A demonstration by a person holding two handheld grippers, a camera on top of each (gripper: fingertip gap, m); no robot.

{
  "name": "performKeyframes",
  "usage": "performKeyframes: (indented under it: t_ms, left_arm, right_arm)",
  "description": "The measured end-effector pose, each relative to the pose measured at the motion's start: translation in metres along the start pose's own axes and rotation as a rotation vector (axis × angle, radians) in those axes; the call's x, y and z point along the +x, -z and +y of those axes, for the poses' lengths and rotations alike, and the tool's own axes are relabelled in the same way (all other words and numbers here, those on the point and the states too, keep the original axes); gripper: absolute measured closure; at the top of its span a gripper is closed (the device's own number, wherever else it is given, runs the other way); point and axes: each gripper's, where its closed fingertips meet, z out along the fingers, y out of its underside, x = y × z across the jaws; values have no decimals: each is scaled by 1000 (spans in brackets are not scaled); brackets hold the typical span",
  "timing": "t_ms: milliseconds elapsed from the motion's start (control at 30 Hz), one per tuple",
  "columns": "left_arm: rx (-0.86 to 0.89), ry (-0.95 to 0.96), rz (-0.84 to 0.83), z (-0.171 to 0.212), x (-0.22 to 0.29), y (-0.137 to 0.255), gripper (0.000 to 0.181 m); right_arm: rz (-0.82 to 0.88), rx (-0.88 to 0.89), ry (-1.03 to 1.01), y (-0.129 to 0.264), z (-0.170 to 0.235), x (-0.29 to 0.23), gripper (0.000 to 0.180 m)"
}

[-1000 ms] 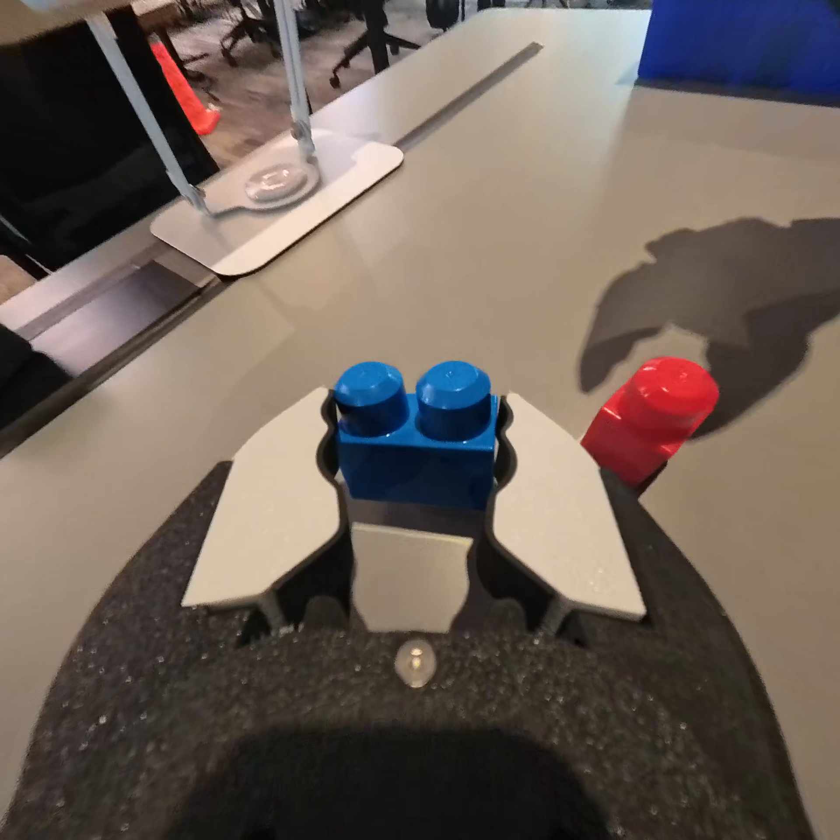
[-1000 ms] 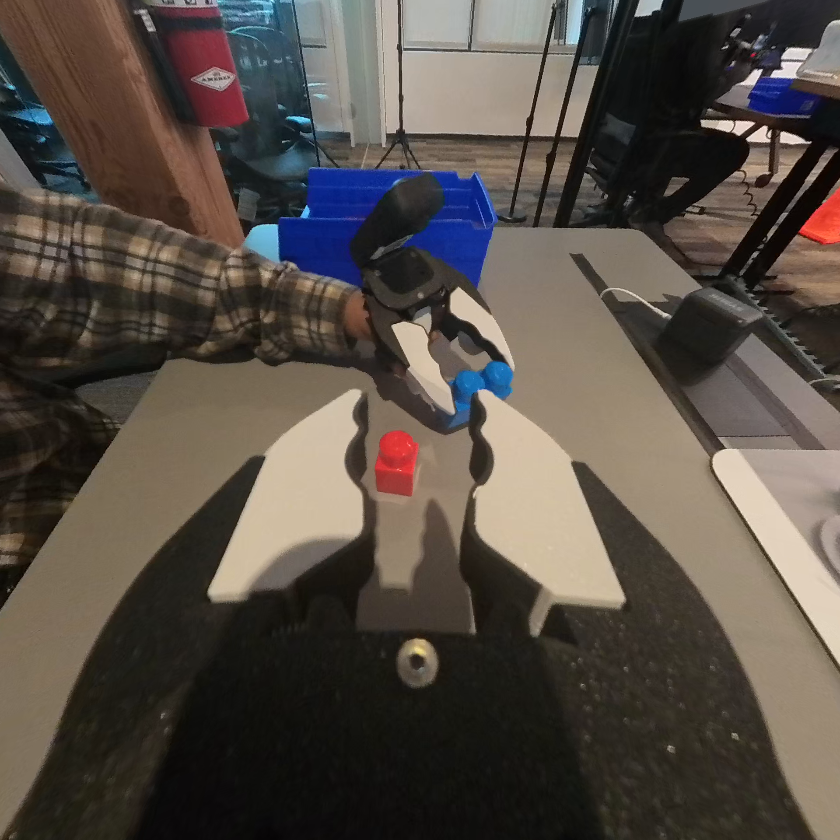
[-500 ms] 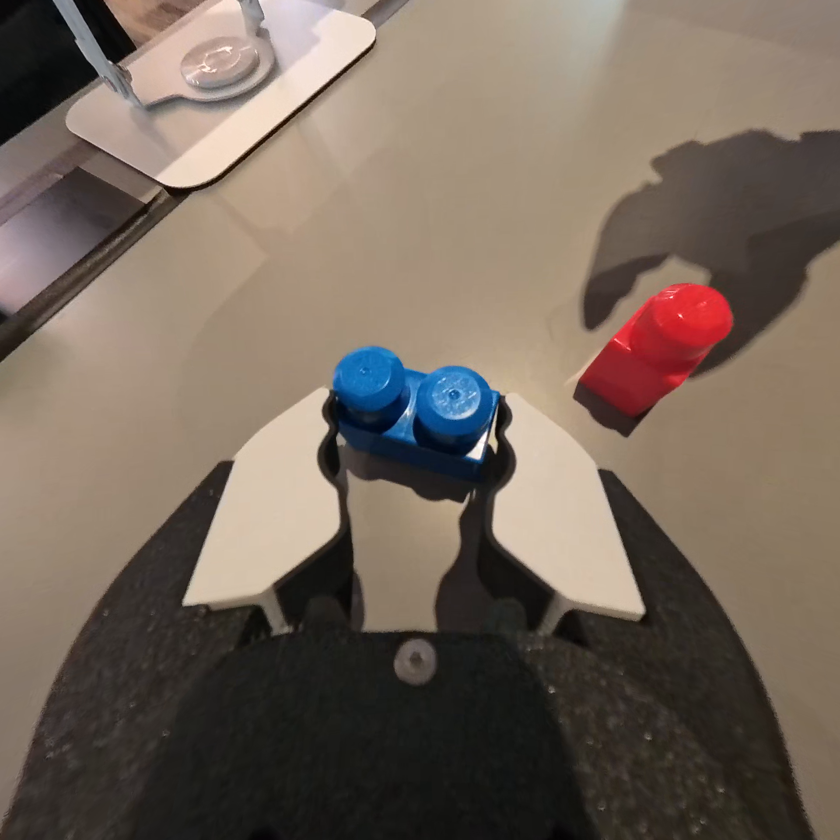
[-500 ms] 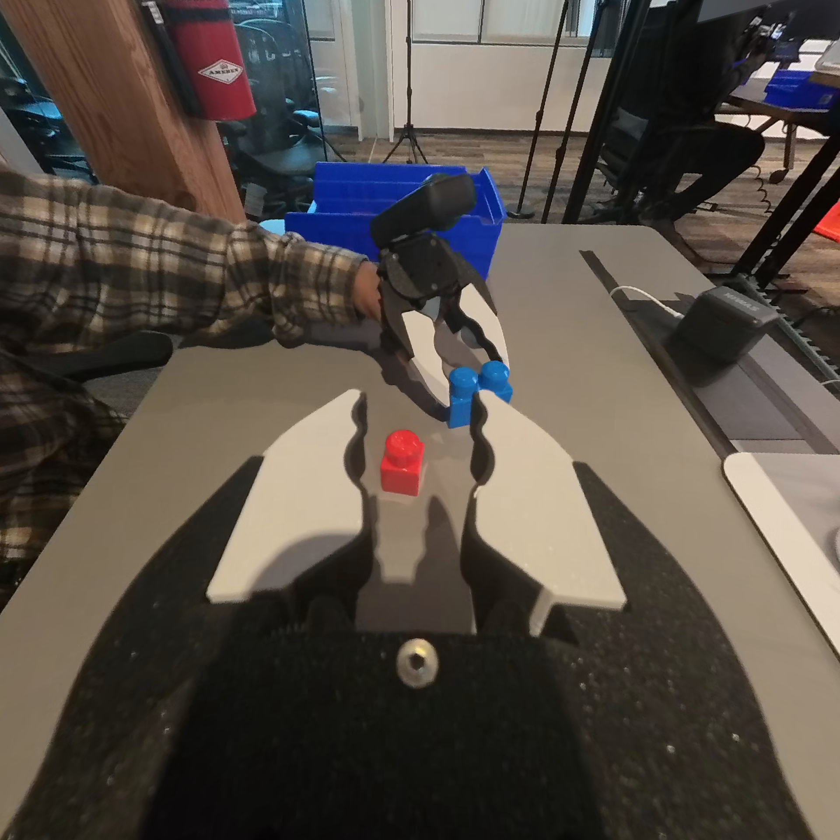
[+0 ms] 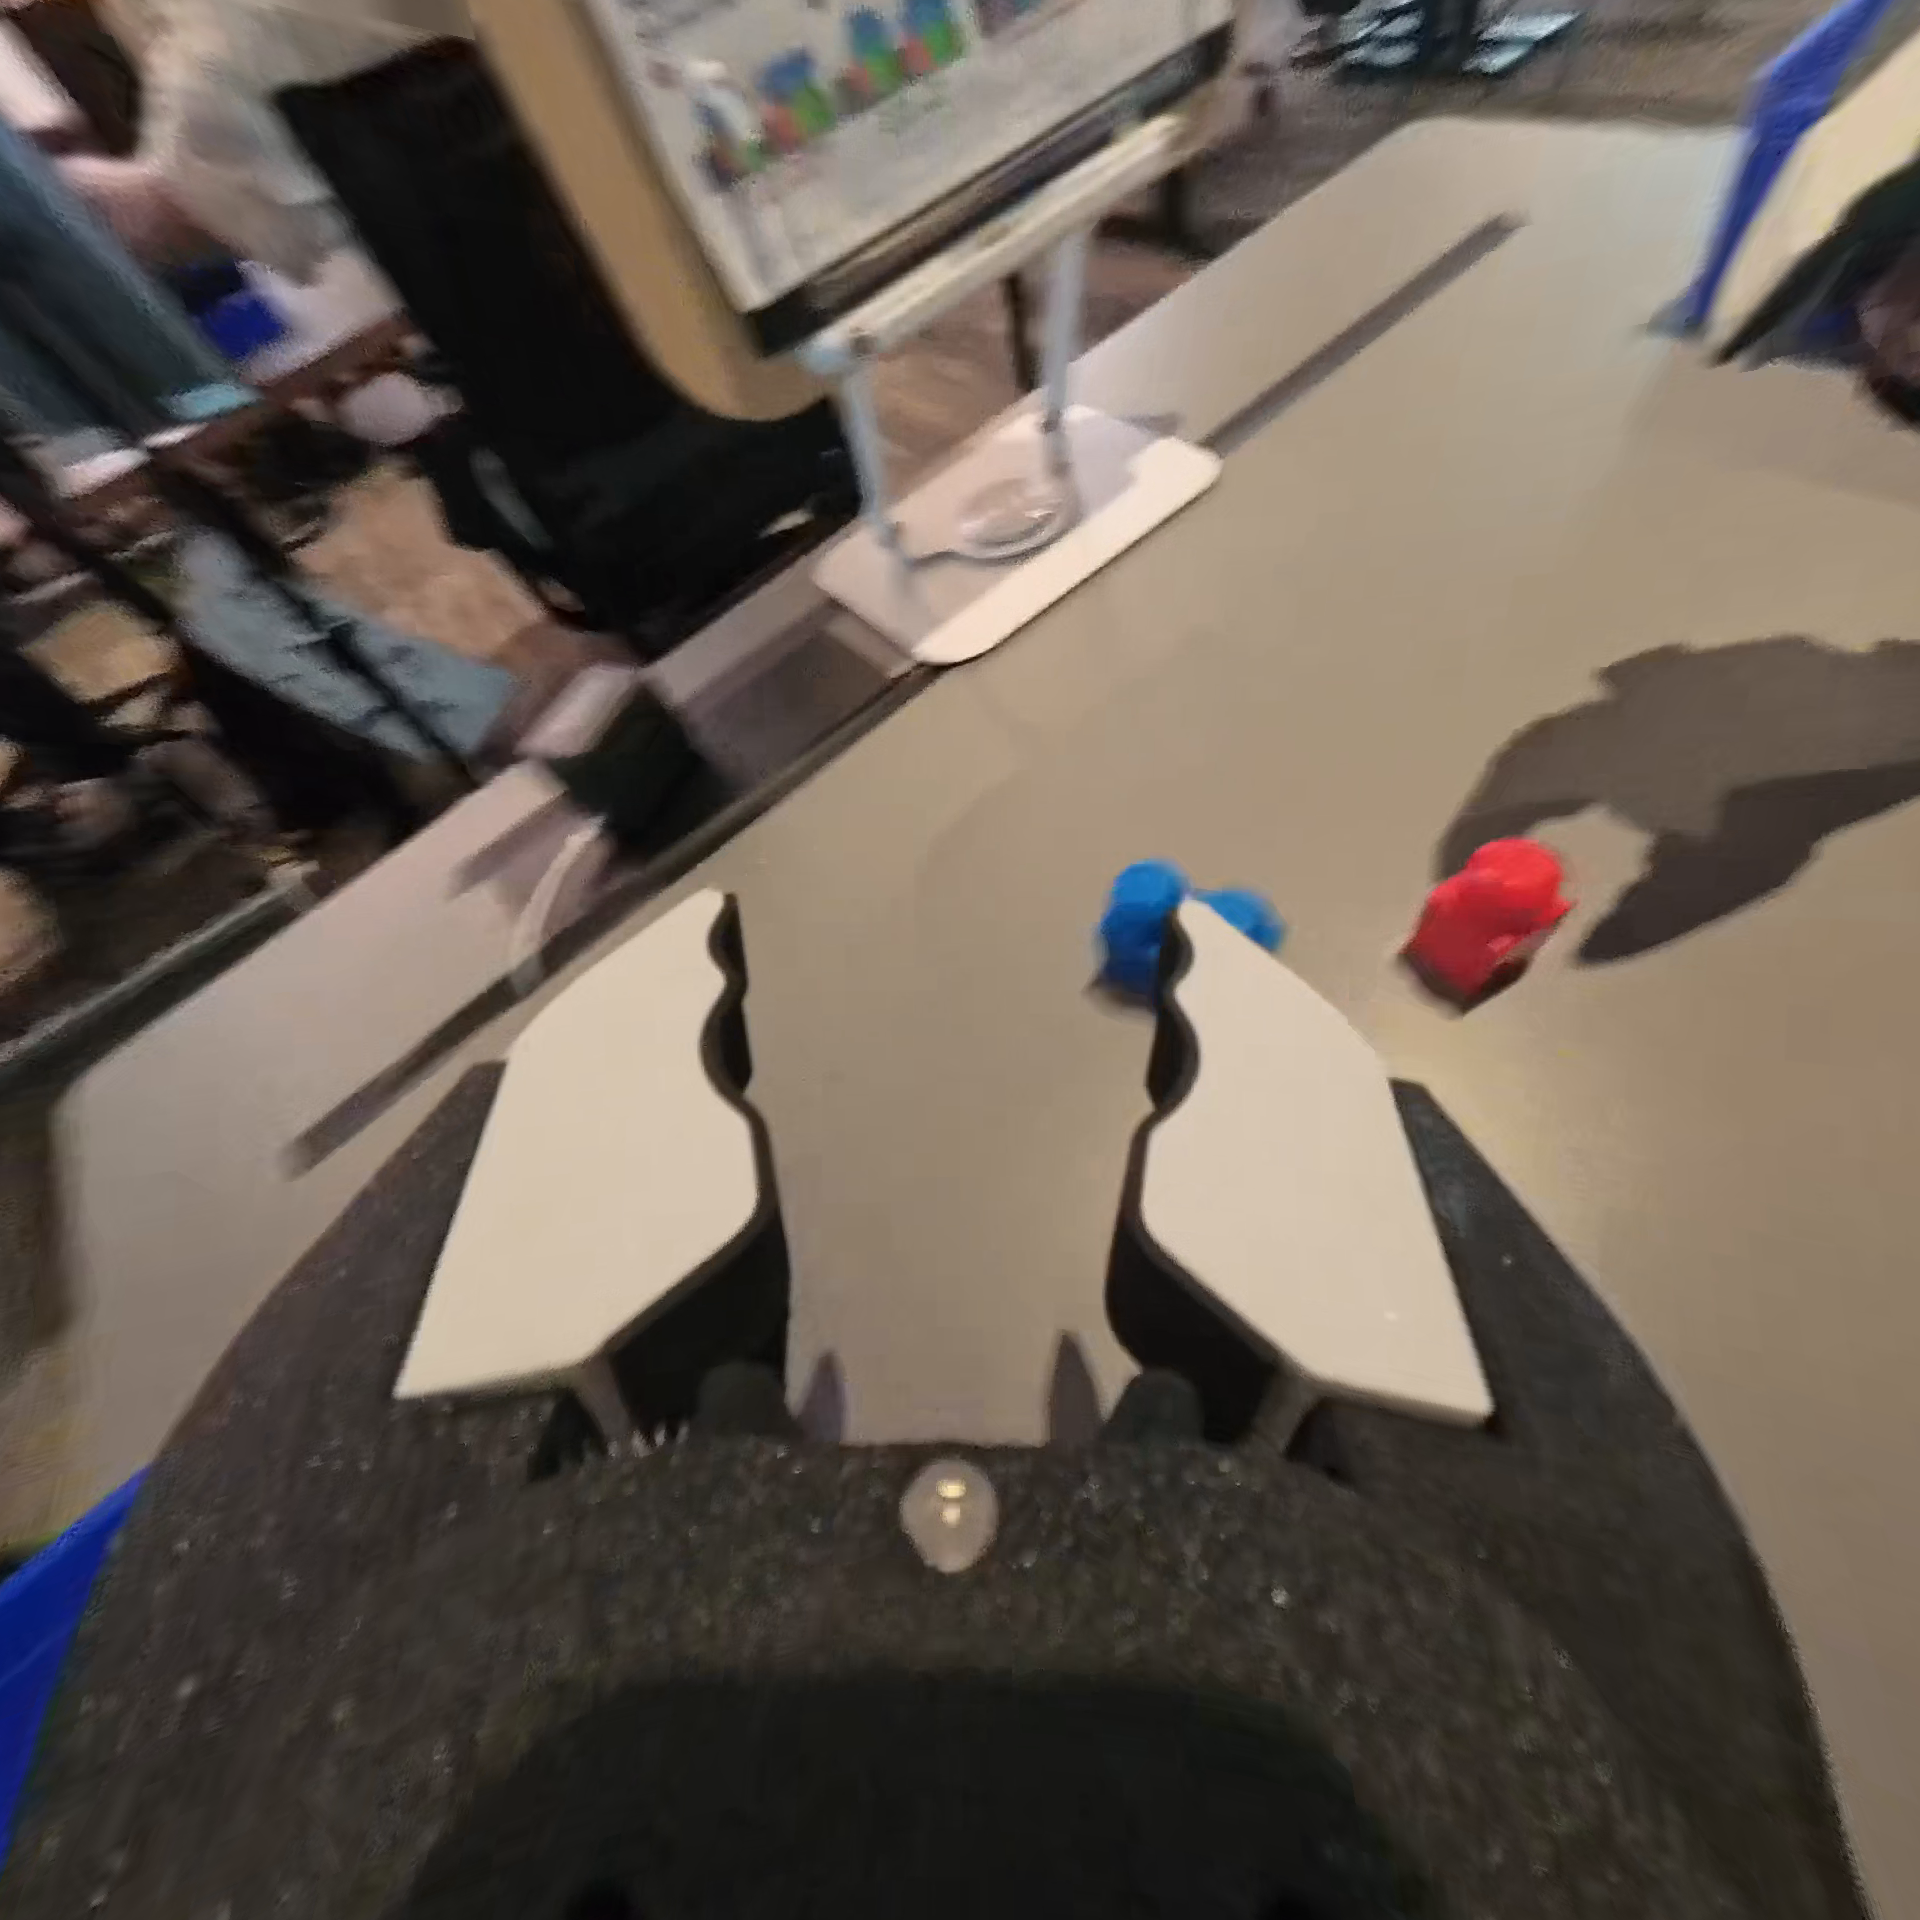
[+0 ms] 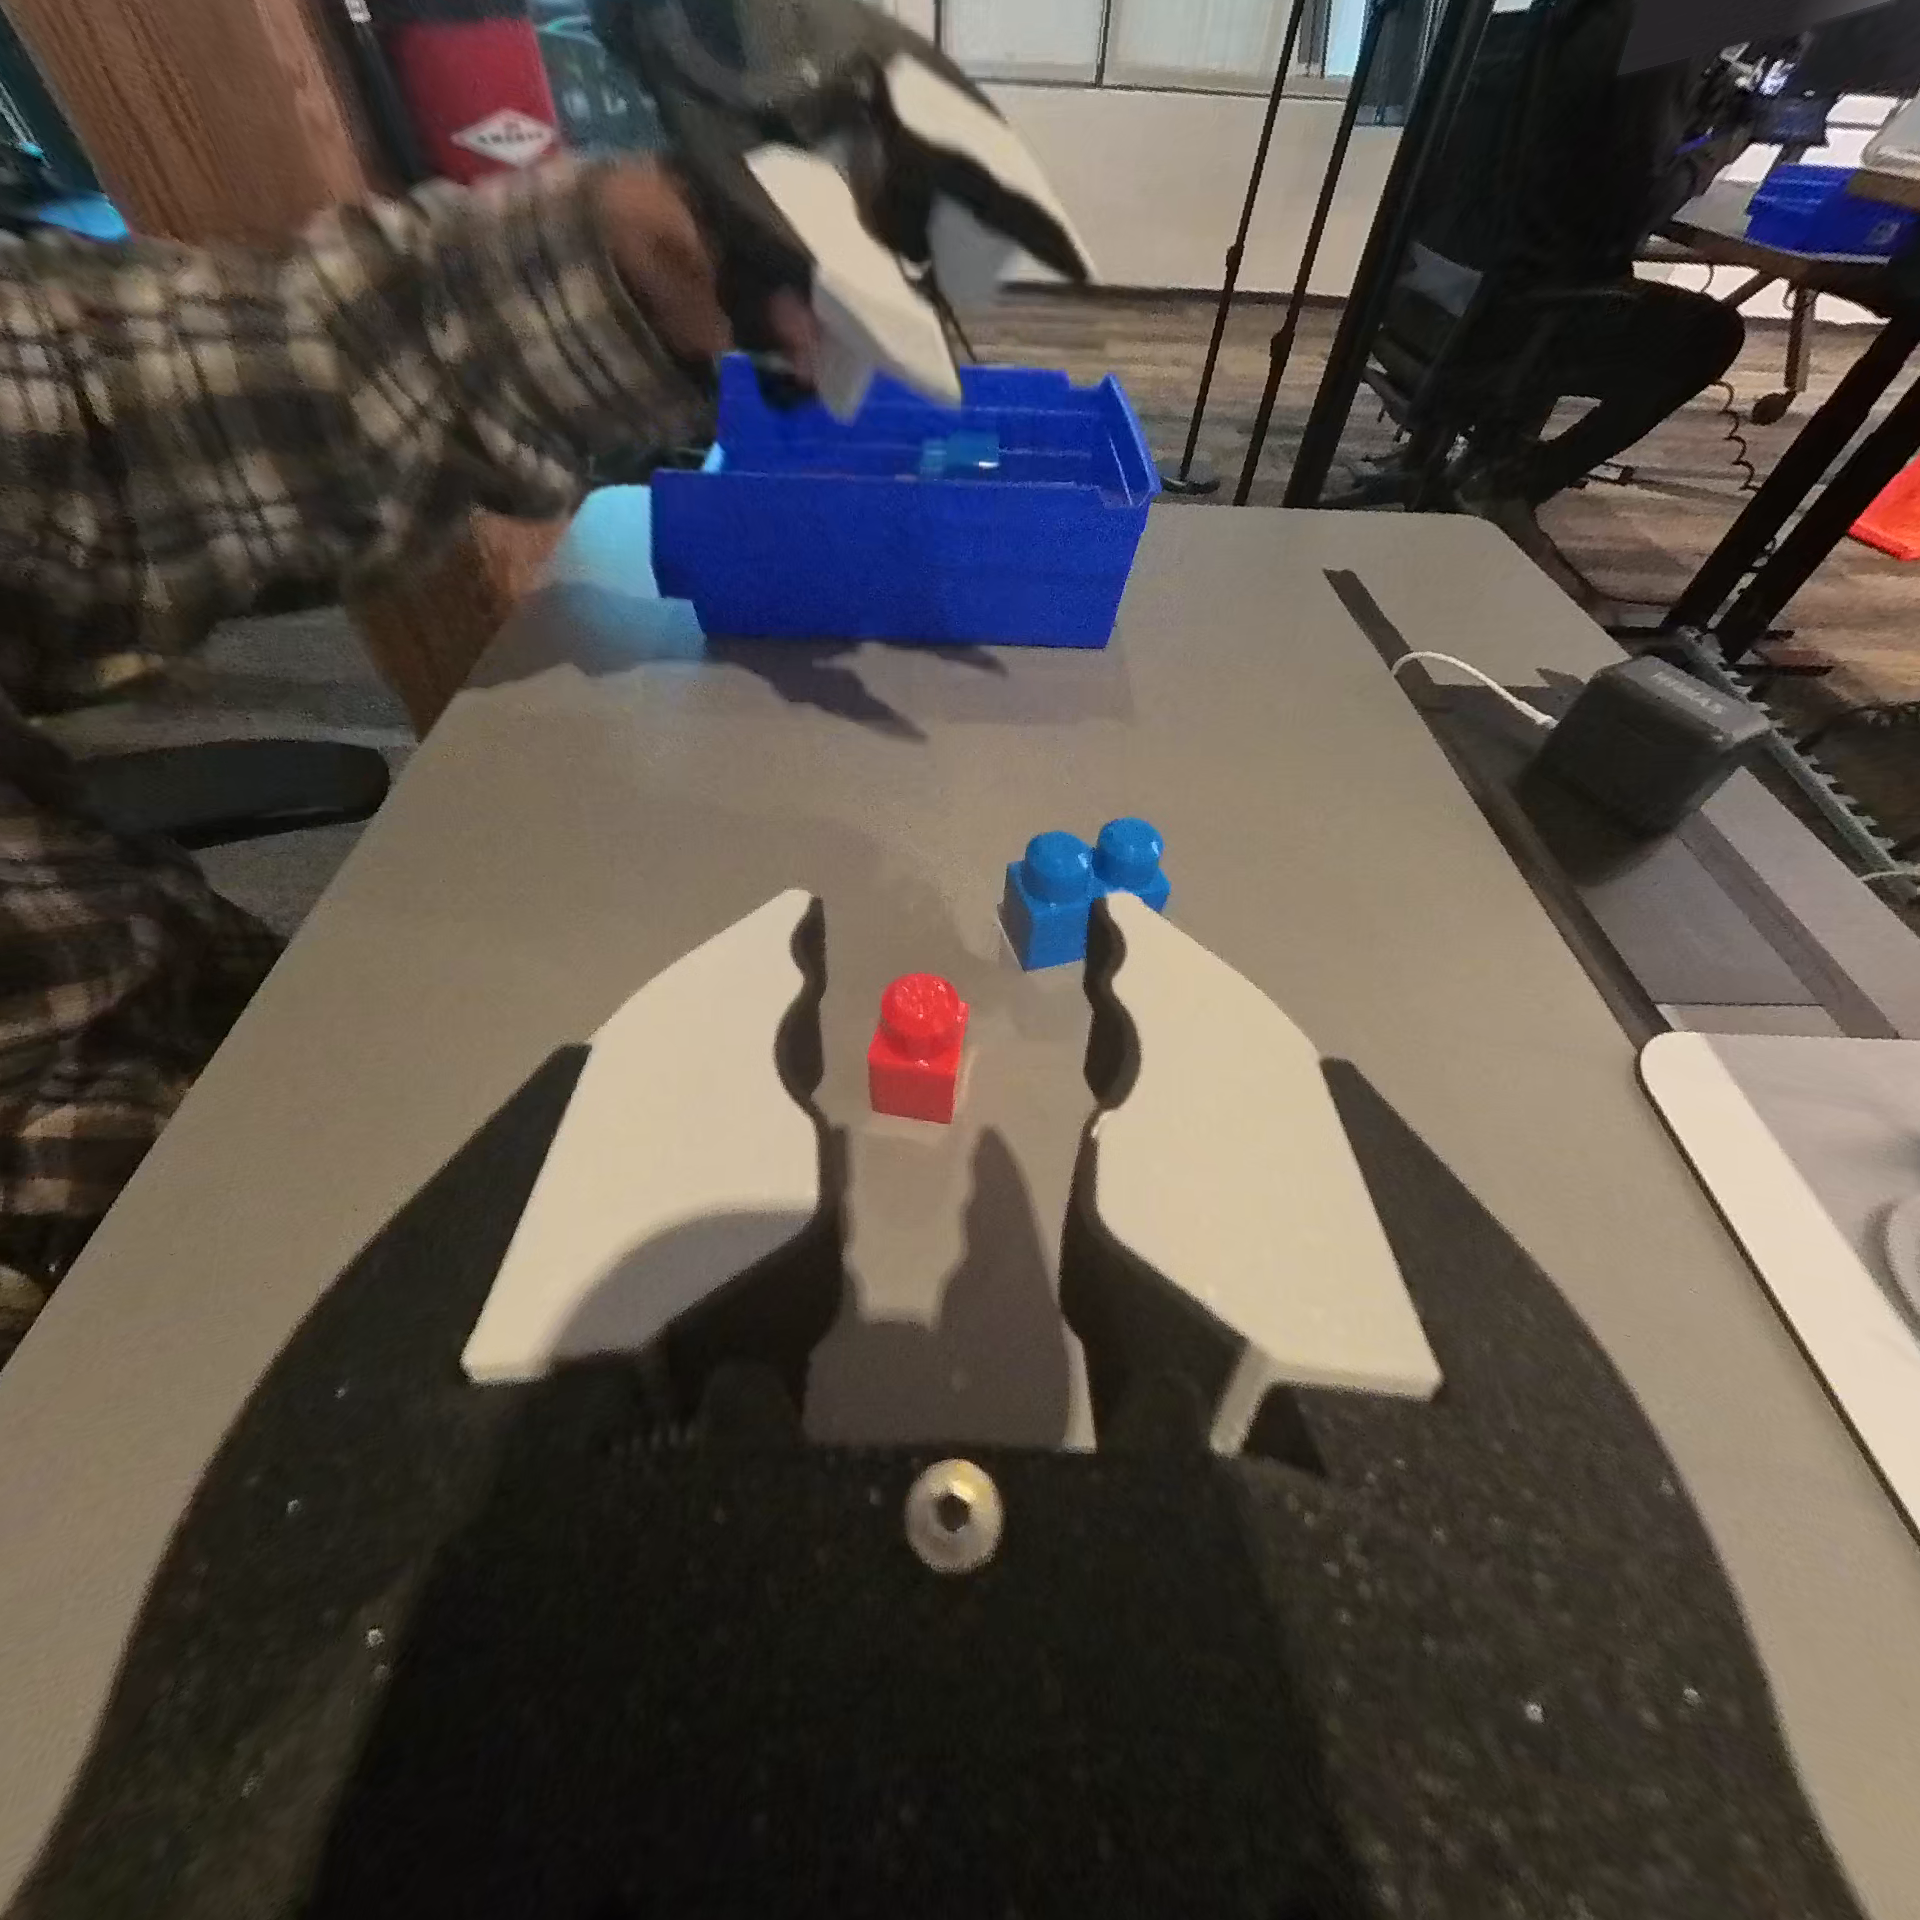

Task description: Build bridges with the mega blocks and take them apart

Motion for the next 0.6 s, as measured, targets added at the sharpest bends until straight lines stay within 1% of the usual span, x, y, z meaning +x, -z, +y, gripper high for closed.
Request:
performKeyframes:
  t_ms: [67,133,200,267,367,467,533,600]
  left_arm:
    - [-82,-16,-131,19,-41,47,110]
    - [-199,-16,-246,53,-78,91,110]
    - [-297,39,-306,93,-104,125,110]
    - [-364,114,-332,132,-118,150,110]
    - [-462,180,-360,183,-126,171,111]
    - [-586,202,-357,226,-124,178,113]
    - [-678,222,-341,249,-121,180,113]
    - [-741,259,-320,264,-119,181,114]
  right_arm:
    - [5,3,-2,1,-1,1,132]
    - [11,4,-1,2,-1,3,132]
    - [14,2,0,2,-1,3,132]
    - [19,0,2,3,-1,4,132]
    - [24,0,5,4,-2,4,132]
    - [16,8,9,6,-4,2,132]
    - [8,30,2,8,-7,0,132]
    - [1,55,-8,10,-11,-1,132]
